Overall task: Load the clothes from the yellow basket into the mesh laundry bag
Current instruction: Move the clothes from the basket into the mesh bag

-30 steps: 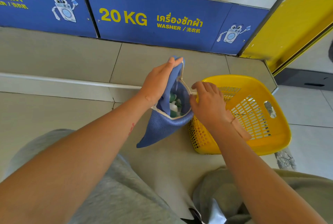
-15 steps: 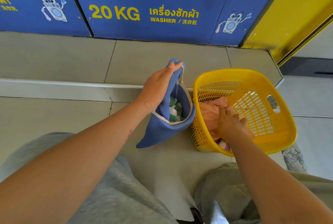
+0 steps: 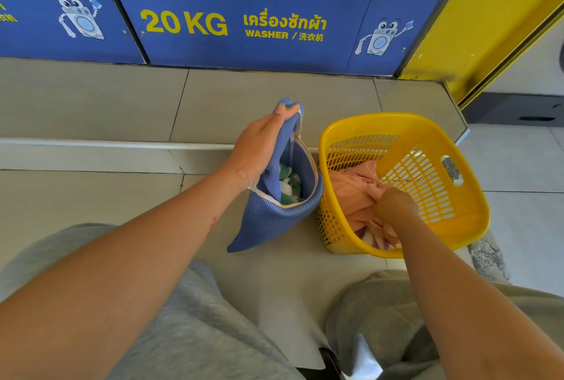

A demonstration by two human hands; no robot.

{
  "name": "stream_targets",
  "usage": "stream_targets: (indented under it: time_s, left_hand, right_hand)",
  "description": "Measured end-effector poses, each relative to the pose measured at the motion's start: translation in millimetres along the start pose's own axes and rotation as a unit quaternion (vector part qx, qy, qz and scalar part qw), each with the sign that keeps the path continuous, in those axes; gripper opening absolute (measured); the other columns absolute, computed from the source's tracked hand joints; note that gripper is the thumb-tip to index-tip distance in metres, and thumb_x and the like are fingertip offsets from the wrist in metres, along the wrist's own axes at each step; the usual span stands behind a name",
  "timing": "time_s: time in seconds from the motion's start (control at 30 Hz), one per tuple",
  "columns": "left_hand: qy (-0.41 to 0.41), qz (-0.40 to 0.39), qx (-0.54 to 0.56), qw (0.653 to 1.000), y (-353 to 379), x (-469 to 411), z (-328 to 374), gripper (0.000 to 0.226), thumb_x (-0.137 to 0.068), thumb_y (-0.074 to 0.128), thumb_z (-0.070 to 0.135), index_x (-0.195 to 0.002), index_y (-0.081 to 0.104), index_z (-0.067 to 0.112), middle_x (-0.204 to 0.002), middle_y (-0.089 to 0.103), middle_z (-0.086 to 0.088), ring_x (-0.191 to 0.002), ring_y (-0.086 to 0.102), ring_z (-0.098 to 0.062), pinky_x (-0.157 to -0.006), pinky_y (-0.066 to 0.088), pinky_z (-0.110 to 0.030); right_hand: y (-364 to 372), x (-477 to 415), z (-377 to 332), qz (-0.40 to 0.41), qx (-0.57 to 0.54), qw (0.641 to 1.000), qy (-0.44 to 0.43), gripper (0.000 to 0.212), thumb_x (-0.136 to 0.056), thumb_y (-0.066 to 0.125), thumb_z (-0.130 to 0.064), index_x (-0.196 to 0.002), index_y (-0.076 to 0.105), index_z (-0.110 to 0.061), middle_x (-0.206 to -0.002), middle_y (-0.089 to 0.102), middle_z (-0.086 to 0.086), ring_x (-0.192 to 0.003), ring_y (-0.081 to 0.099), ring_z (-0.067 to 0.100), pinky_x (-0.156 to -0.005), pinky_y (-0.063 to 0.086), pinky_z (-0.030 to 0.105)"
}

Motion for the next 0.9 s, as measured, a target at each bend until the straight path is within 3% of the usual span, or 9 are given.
stream_targets:
  time_s: [0.07,0.13,0.3,0.37,0.5,0.57,0.7,0.83,0.9]
  left_hand:
    - [-0.005,0.002,0.001,1.0,0.4,1.0,0.5,0.044,-0.102,0.028,0.046,-0.133,0.057,0.034,-0.142,0.051,0.007,-0.128,0.047,-0.009,-0.103,0.035,-0.023]
    - [-0.008,0.003,0.002,1.0,0.8,3.5,1.4,0.043,-0.102,0.029,0.047,-0.132,0.058,0.035,-0.137,0.054,0.005,-0.123,0.05,-0.011,-0.1,0.04,-0.024]
    - [-0.021,0.0,-0.001,1.0,1.3,8.9,1.2,0.049,-0.097,0.033,0.055,-0.132,0.058,0.032,-0.131,0.059,-0.003,-0.115,0.056,-0.015,-0.089,0.046,-0.021]
    - [-0.015,0.0,0.007,1.0,0.5,11.3,2.9,0.046,-0.1,0.031,0.051,-0.133,0.057,0.033,-0.135,0.056,-0.001,-0.12,0.054,-0.015,-0.093,0.045,-0.022]
    - [0.0,0.002,0.027,1.0,-1.8,14.5,6.3,0.043,-0.101,0.033,0.048,-0.129,0.061,0.033,-0.139,0.055,0.007,-0.128,0.05,-0.01,-0.112,0.036,-0.032]
    - [-0.015,0.013,0.053,0.998,-3.4,13.7,5.9,0.038,-0.098,0.04,0.052,-0.119,0.067,0.037,-0.129,0.063,0.009,-0.121,0.056,-0.008,-0.111,0.039,-0.038]
    - [-0.029,0.04,0.13,0.99,-6.7,10.8,10.1,0.037,-0.098,0.045,0.045,-0.12,0.069,0.027,-0.126,0.066,0.005,-0.117,0.06,-0.008,-0.109,0.042,-0.036]
    - [-0.007,0.038,0.127,0.991,-8.1,13.3,22.3,0.044,-0.103,0.031,0.042,-0.129,0.062,0.025,-0.132,0.061,0.004,-0.122,0.056,-0.008,-0.109,0.039,-0.029]
    - [-0.018,0.029,0.126,0.991,-6.3,15.6,25.1,0.044,-0.099,0.034,0.05,-0.122,0.066,0.03,-0.122,0.065,0.007,-0.118,0.058,-0.008,-0.107,0.04,-0.028]
  right_hand:
    - [-11.7,3.1,3.0,0.055,-0.069,0.995,0.042,0.035,-0.091,0.048,-0.011,-0.122,0.056,0.003,-0.124,0.057,0.027,-0.119,0.051,0.041,-0.094,0.044,0.04]
    - [-24.7,10.0,0.0,0.106,-0.125,0.986,0.036,0.031,-0.088,0.05,-0.01,-0.112,0.059,0.009,-0.116,0.058,0.033,-0.117,0.047,0.044,-0.094,0.04,0.042]
    - [-68.8,31.5,-26.1,0.169,-0.239,0.955,-0.038,0.03,-0.092,0.046,-0.017,-0.114,0.056,0.001,-0.115,0.059,0.031,-0.111,0.052,0.044,-0.084,0.04,0.042]
    - [-88.3,43.8,-38.0,0.185,-0.295,0.936,-0.056,0.019,-0.094,0.043,-0.014,-0.107,0.052,-0.003,-0.105,0.061,0.025,-0.098,0.057,0.041,-0.069,0.035,0.038]
    - [-137.1,79.7,-54.8,0.29,-0.361,0.883,-0.074,0.014,-0.096,0.038,-0.018,-0.102,0.049,-0.011,-0.088,0.054,0.01,-0.078,0.05,0.029,-0.065,0.031,0.033]
    - [-161.7,97.5,-64.4,0.325,-0.367,0.863,-0.121,0.005,-0.094,0.04,-0.019,-0.093,0.045,-0.018,-0.082,0.053,0.006,-0.074,0.047,0.027,-0.062,0.032,0.033]
    - [-169.5,108.5,-100.7,0.267,-0.309,0.88,-0.24,0.008,-0.093,0.044,-0.02,-0.085,0.041,-0.019,-0.066,0.049,0.001,-0.068,0.048,0.029,-0.06,0.033,0.034]
    - [-113.6,91.4,-142.2,0.239,-0.223,0.912,-0.249,0.014,-0.096,0.039,-0.029,-0.093,0.048,-0.017,-0.078,0.062,0.008,-0.075,0.058,0.032,-0.071,0.045,0.038]
    - [-78.9,83.1,-159.6,0.178,-0.144,0.93,-0.289,0.026,-0.096,0.036,-0.032,-0.105,0.056,-0.017,-0.095,0.067,0.006,-0.091,0.062,0.031,-0.088,0.047,0.043]
Point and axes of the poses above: each hand's wrist, its own x-axis away from the middle knuckle, its own y-axis out of the palm, z = x × y, the point moved 4 cm from there along -x, towards the middle knuckle
